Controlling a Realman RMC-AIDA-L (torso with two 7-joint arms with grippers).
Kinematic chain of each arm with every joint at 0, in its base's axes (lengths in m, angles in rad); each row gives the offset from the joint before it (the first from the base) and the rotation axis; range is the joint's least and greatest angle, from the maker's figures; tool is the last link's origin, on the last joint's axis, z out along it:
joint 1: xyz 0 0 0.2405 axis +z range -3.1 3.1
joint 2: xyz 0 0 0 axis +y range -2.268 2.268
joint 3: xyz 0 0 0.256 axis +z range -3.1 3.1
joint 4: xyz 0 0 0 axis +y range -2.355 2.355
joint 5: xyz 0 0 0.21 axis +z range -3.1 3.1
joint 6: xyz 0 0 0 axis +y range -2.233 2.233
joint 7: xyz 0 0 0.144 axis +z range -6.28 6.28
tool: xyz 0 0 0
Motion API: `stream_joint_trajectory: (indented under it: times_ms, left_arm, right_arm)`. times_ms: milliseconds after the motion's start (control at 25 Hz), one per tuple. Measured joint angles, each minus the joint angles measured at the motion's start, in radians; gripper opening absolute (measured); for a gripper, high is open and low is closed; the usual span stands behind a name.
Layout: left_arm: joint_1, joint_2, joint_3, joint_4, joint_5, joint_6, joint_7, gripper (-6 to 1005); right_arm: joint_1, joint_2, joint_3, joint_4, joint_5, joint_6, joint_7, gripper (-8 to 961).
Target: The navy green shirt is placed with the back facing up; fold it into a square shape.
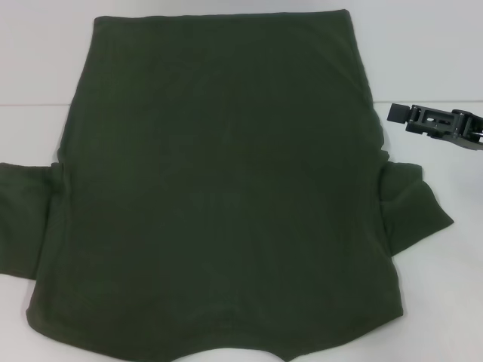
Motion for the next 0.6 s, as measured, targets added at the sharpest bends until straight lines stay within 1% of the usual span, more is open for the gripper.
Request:
stream_joint_trajectory:
  times_ms: [160, 320, 520, 600]
  left_arm:
    - [-0.011, 0.001, -0.001, 0.016, 0.060, -0.008, -0.039, -1]
    - [-0.012, -0.007, -0.003, 0.028, 0.082, -0.002, -0.056, -1]
    - [-0.006, -0.034, 0.008, 0.094, 0.091, 0.015, -0.090, 0]
    - [-0.005, -0.036, 0.010, 0.115, 0.098, 0.017, -0.097, 0]
  right_arm:
    - [0.001, 0.000, 0.000, 0.000, 0.000, 0.001, 0.000, 845]
    - [0.001, 0.000, 0.001, 0.002, 0.000, 0.002, 0.001, 844]
    - [0.004, -0.001, 0.011, 0.009, 0.000, 0.004, 0.001, 843]
    - [0.004, -0.002, 0.011, 0.009, 0.000, 0.004, 0.001, 842]
